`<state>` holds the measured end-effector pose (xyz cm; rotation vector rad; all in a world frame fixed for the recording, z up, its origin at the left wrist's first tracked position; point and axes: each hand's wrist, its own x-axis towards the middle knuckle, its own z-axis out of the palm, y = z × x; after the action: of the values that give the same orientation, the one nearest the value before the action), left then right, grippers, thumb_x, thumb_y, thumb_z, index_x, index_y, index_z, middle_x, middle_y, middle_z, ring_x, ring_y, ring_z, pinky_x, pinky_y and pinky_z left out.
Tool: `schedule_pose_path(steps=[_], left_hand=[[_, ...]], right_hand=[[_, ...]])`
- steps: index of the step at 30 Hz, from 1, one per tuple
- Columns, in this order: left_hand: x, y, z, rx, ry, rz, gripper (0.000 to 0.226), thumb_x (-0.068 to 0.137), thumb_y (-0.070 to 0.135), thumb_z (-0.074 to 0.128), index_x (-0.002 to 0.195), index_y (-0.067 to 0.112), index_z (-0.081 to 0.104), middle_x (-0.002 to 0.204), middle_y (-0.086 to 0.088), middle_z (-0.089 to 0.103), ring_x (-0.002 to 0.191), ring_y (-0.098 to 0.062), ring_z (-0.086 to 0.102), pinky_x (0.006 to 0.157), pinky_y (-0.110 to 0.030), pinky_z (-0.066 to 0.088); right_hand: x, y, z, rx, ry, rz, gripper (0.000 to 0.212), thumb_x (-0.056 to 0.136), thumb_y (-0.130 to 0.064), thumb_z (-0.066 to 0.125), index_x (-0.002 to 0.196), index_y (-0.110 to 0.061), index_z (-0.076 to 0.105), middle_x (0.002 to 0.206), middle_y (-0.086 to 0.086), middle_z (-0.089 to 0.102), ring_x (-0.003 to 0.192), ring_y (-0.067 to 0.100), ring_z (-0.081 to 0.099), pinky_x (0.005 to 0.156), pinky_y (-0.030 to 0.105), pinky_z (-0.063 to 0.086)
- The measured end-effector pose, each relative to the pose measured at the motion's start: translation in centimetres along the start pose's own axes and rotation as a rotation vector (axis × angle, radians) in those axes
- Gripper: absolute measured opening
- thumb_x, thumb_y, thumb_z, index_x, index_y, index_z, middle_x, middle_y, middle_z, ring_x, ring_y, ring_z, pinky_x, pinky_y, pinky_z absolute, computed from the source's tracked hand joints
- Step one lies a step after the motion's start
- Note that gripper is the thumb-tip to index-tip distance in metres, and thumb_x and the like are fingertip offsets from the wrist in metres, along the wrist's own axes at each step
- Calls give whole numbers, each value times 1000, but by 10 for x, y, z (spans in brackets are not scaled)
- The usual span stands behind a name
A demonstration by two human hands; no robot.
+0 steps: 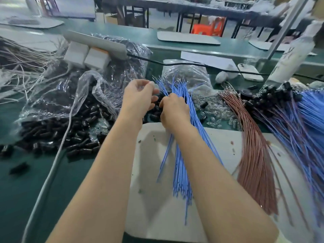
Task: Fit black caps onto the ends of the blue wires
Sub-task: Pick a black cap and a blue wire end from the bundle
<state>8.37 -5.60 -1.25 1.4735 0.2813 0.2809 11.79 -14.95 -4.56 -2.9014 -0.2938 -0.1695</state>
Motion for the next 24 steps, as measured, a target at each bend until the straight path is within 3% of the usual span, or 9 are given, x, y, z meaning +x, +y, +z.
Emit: schedule_pose_path(steps=[4, 8, 13, 15, 19, 21, 24], left_hand=[[-4, -7, 13, -69, -21, -42, 5, 95, 19, 50, 97, 20, 55, 85, 4, 67, 53, 3, 58, 54, -14, 49], [-5, -10, 20, -115, -30, -72, 7, 96, 19, 49, 91, 22, 53, 86, 3, 66, 54, 1, 58, 58, -17, 48], [-5, -12, 22, -119, -18, -79, 6, 96, 17, 49, 93, 21, 53, 88, 1, 66, 57, -1, 56, 53, -15, 47], [-5, -13, 23, -120, 15, -63, 6, 95, 14, 50, 93, 20, 53, 86, 2, 64, 58, -1, 56, 52, -14, 48], [-3, -18, 25, 25, 75, 37, 6, 93, 16, 54, 92, 22, 57, 88, 4, 62, 79, -9, 59, 66, -21, 49], [-4, -19, 32, 56, -8, 30, 11, 95, 20, 53, 101, 16, 61, 97, -1, 67, 87, -11, 62, 76, -24, 51], [-11, -20, 47, 28, -185, 24, 21, 97, 20, 51, 100, 7, 67, 91, -7, 71, 82, -12, 66, 73, -20, 52]], right_hand=[[3, 8, 1, -34, -8, -87, 33, 89, -6, 46, 120, -10, 57, 120, 12, 46, 111, 33, 43, 80, 38, 37], [6, 12, 0, -33, -27, -55, 30, 90, -10, 47, 118, -11, 57, 119, 15, 44, 112, 34, 42, 76, 35, 31], [6, 8, 3, 16, 25, 4, 26, 91, -9, 45, 113, -9, 58, 117, 16, 49, 111, 33, 44, 79, 36, 36], [5, 10, 3, 127, 71, 15, 24, 93, -12, 47, 112, -10, 61, 116, 15, 50, 109, 31, 47, 84, 35, 39], [-3, 21, -17, 711, 222, 133, 17, 92, -20, 58, 104, -9, 64, 100, 8, 63, 94, 22, 59, 86, 30, 45], [-10, 28, -31, 855, 262, 120, 8, 90, -17, 62, 96, -13, 62, 87, 2, 65, 86, 19, 63, 82, 30, 50], [-21, 41, -42, 841, 261, 60, 7, 87, -11, 63, 92, -13, 59, 86, 4, 66, 85, 21, 65, 85, 38, 52]])
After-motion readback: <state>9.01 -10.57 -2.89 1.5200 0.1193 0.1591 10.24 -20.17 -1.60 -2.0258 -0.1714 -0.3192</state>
